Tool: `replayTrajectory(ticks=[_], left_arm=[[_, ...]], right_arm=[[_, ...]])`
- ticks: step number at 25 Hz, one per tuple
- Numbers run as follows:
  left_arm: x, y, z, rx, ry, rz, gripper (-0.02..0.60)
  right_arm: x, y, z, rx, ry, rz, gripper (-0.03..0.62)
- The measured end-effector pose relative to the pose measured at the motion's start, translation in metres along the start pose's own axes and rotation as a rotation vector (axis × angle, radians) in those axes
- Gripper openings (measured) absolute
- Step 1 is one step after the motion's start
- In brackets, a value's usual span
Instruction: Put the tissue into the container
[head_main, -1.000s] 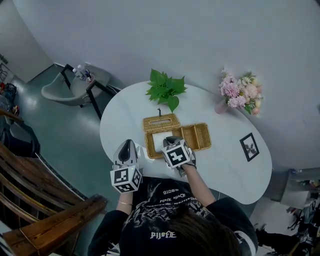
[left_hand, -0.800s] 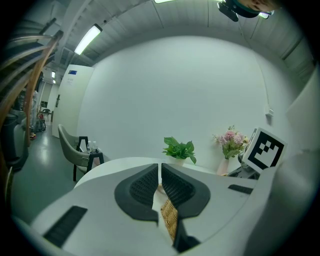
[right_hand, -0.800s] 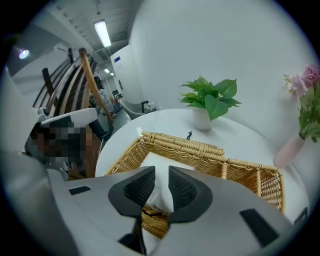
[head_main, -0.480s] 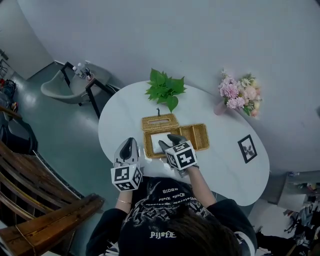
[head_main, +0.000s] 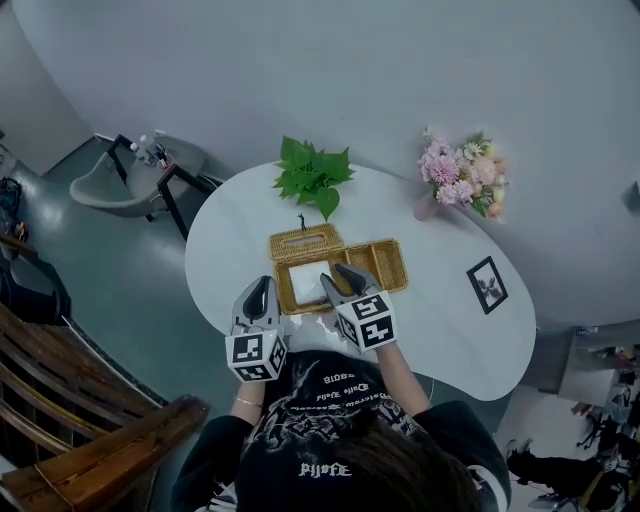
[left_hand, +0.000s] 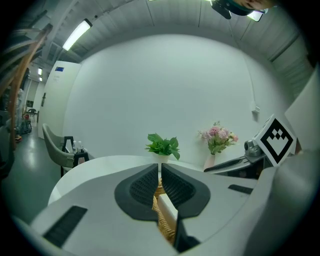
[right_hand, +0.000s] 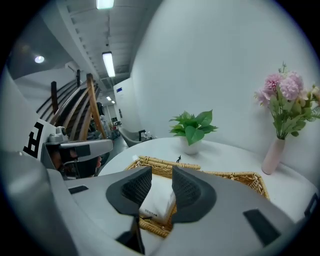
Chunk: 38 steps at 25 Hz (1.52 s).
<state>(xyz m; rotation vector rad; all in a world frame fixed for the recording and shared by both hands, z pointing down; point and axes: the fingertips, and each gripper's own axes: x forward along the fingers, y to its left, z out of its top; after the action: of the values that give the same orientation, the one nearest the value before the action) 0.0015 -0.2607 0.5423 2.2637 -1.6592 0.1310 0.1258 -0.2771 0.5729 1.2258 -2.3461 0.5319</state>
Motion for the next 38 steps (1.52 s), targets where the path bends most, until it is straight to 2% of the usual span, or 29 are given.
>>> replayTrajectory(ticks=[7,10,15,19,23,27,38], left_arm=[[0.003,-0.022,-0.010,0.016,0.023,-0.059,0.037],[0.004,-0.027,-0.014,0.024,0.033,-0.066,0.034],[0.000,-0.029,-0.014,0.031,0.029,-0.068,0.034],[-0.001,-0.031,-0.014,0.041,0.026,-0.076,0.034],[-0.003,-0.033,-0.015,0.053,0.027,-0.079,0.034],[-0.002,-0.035,-0.014,0.063,0.030,-0.086,0.034],[0.001,-0.038,-0.020,0.073,0.061,-0.084,0.034]], right_arm=[[-0.015,-0.008,0.006,-0.002,-0.090,-0.067,0.025],[-0.021,-0.006,0.015,-0.027,-0.138,-0.087,0.023],[-0.022,0.007,0.015,-0.082,-0.136,-0.063,0.023],[-0.021,0.006,0.012,-0.051,-0.136,-0.063,0.023],[-0.022,-0.001,0.005,-0.083,-0.114,-0.107,0.023],[-0.023,-0.010,0.003,-0.067,-0.107,-0.137,0.022],[-0.018,-0.009,-0.005,-0.066,-0.062,-0.110,0.023]])
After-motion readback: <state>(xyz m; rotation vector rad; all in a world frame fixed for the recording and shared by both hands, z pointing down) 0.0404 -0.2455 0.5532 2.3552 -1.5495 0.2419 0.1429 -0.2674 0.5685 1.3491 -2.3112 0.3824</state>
